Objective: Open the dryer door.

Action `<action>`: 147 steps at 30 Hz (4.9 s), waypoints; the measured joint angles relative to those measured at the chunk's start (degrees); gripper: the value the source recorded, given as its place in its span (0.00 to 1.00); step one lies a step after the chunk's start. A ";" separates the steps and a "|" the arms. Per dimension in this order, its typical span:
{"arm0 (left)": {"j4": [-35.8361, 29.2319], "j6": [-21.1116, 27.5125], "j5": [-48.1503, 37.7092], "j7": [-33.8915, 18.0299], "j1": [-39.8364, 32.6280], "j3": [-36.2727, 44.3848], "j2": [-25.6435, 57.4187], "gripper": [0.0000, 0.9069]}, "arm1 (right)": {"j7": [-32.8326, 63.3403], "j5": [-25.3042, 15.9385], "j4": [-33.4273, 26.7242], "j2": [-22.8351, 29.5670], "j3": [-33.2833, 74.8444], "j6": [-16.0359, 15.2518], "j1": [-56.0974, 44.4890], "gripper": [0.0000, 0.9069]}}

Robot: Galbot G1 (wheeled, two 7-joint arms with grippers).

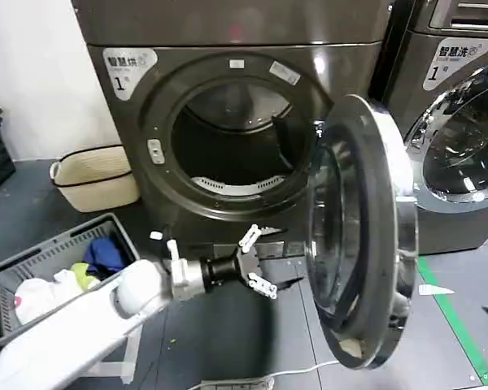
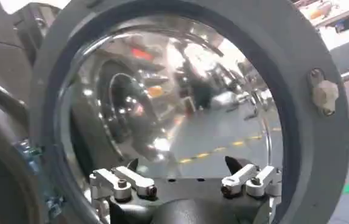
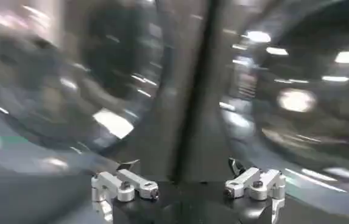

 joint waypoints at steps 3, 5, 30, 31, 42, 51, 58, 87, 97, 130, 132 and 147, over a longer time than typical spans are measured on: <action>0.88 0.00 0.04 -0.28 -1.94 1.95 -1.47 1.00 | 8.77 -3.25 -0.31 3.36 3.02 -1.04 -0.28 1.00; 1.68 0.05 0.18 -0.49 -3.23 3.06 -2.69 1.00 | 14.60 -5.08 -0.57 5.61 4.79 -1.91 -0.30 1.00; 12.23 0.72 0.45 -2.32 -15.39 13.92 -18.19 1.00 | 54.12 -13.68 3.00 25.15 16.93 -13.07 2.13 1.00; 12.85 0.63 0.51 -2.42 -15.79 14.17 -18.84 1.00 | 54.26 -13.77 3.01 25.72 17.12 -12.80 2.33 1.00; 19.60 0.37 3.15 -5.38 -18.54 16.21 -25.41 1.00 | 57.32 -13.92 2.47 28.48 18.75 -12.71 3.39 1.00; 23.31 3.31 6.23 -11.83 -18.47 14.85 -29.05 1.00 | 57.82 -13.96 2.86 29.09 19.21 -13.21 3.79 1.00; 25.92 5.02 6.15 -15.94 -18.24 12.78 -31.66 1.00 | 57.64 -13.98 3.21 29.11 19.09 -13.03 3.85 1.00; 18.44 8.91 4.18 -12.87 -15.36 10.00 -28.23 1.00 | 55.94 -13.92 5.41 28.75 18.11 -13.78 4.61 1.00; 4.15 18.49 -2.31 -17.02 -8.85 4.16 -16.95 1.00 | 55.27 -11.60 6.22 27.06 16.77 -14.63 5.43 1.00; -17.65 50.82 -48.83 -56.58 41.04 -69.19 6.59 1.00 | 55.26 -9.72 5.12 23.71 11.97 -16.24 7.36 1.00; -15.99 50.81 -52.07 -58.06 41.01 -70.78 7.23 1.00 | 55.21 -9.69 4.98 23.94 11.90 -15.97 7.26 1.00; -2.60 50.77 -80.58 -82.29 35.76 -68.20 12.44 1.00 | 54.48 -9.19 5.44 25.25 11.47 -14.78 6.75 1.00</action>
